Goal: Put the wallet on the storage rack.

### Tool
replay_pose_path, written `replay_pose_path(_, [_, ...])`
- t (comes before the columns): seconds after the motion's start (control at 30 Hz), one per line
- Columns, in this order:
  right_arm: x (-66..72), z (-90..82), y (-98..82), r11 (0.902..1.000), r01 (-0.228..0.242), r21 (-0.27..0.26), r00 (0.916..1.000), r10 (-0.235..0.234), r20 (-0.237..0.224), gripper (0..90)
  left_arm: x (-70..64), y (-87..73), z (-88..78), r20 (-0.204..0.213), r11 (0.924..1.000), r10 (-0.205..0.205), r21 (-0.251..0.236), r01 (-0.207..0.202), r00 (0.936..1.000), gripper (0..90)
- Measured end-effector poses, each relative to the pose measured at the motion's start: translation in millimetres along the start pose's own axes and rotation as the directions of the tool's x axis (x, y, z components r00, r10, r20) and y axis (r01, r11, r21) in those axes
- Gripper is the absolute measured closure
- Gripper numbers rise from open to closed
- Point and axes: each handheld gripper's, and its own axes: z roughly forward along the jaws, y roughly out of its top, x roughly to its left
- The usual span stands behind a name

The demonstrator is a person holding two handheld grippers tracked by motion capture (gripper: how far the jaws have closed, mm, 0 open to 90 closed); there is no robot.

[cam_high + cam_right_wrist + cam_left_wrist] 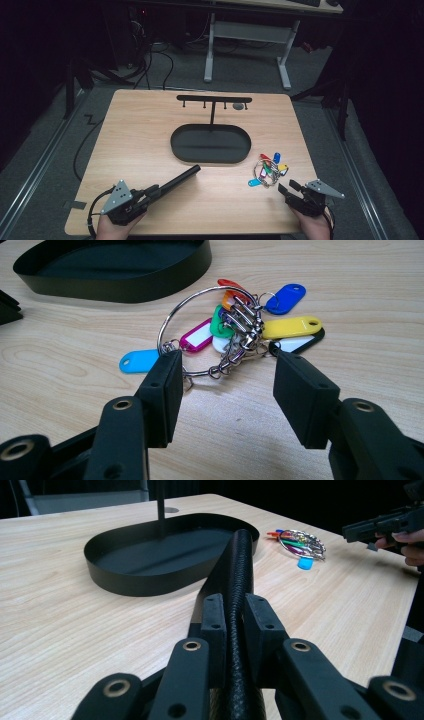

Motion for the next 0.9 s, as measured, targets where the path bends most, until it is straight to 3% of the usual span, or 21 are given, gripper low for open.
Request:
replay_pose_path(0.67, [-0.1, 0.8, 0.0, 1.0, -0.003, 0.003, 1.0, 0.003, 0.003, 46.1, 30.6, -2.3, -1.7, -0.053, 0.9967, -0.072, -0.04, 0.07, 0.996, 78.3])
replay_pose_path(0.9, [-0.6, 0.9, -0.1, 1.0, -0.004, 0.005, 1.0, 0.004, 0.003, 46.1, 33.6, -2.7, -1.7, -0.056, 0.9964, -0.076, -0.04, 0.074, 0.9955, 77.6])
